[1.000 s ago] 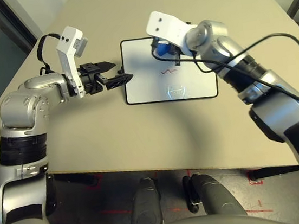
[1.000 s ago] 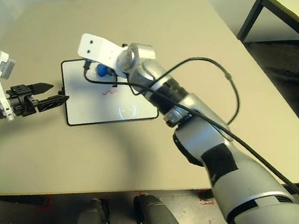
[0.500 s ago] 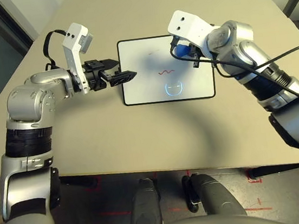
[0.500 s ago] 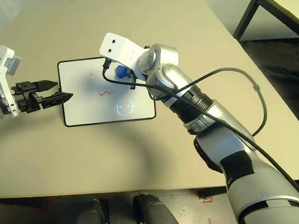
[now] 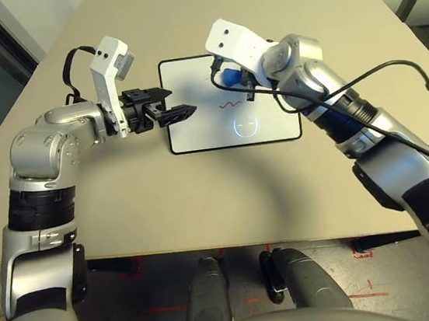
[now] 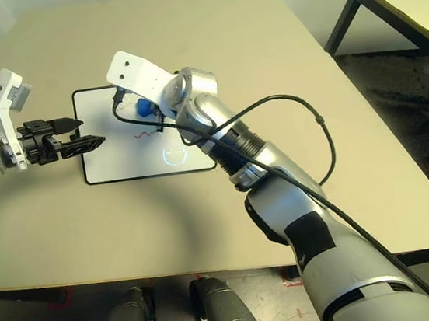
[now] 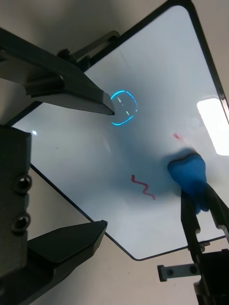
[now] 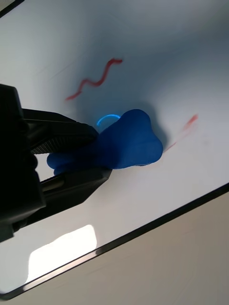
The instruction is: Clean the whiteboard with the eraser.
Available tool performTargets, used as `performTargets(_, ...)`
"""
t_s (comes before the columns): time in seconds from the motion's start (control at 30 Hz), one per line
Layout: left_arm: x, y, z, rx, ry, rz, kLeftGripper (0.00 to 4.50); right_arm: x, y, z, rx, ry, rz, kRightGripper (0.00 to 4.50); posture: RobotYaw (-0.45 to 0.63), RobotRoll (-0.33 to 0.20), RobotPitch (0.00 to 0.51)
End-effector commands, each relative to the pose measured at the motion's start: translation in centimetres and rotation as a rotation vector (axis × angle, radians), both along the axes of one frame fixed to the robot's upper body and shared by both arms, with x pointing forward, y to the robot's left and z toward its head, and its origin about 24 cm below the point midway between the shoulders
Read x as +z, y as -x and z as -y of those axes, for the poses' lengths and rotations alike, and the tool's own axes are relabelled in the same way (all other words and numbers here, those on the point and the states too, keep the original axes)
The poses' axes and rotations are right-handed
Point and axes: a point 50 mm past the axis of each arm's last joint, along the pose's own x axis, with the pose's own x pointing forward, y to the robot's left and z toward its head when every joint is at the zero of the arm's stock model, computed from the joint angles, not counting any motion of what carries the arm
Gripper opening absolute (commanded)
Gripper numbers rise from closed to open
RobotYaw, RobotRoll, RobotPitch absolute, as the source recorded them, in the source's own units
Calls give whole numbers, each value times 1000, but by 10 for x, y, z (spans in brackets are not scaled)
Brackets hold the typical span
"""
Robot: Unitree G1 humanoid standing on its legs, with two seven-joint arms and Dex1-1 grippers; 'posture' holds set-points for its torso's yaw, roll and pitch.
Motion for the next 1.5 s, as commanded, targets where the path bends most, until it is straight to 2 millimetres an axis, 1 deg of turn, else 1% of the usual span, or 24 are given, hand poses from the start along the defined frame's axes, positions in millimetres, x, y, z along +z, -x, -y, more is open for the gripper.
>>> performTargets(0.03,-1,4,-1,2,1,-6,4500,-7,-2,-9,15,34,-9,617,49,0,153)
performTargets(0.33,-5,6,0,5,9,-16,4500,-6,-10,-25,40,45,12,617,53,0,161)
performTargets(0.57,-6,6,0,6,10,-18,4500,-6,-13,-32,51,45,16,617,55,0,163)
performTargets(0.67,-6,6,0,5,9,-19,4500,-6,-16,-31,42,45,18,617,52,0,164)
performTargets(0.8,-7,5,-1,5,7,-22,4500,-7,-21,-19,11,47,16,617,38,0,162)
performTargets(0.93,-7,3,-1,1,6,-22,4500,-8,-24,3,-27,62,4,617,24,0,158)
performTargets(1.07,-9,0,0,-9,6,-21,4500,-10,-22,21,-55,85,-6,617,-9,0,153)
performTargets(1.2,-8,-4,3,-22,9,-17,4500,-9,-16,37,-77,95,-17,617,-25,0,150)
performTargets(1.5,-8,-9,3,-34,7,-14,4500,-4,-3,54,-100,107,-24,617,-52,0,149)
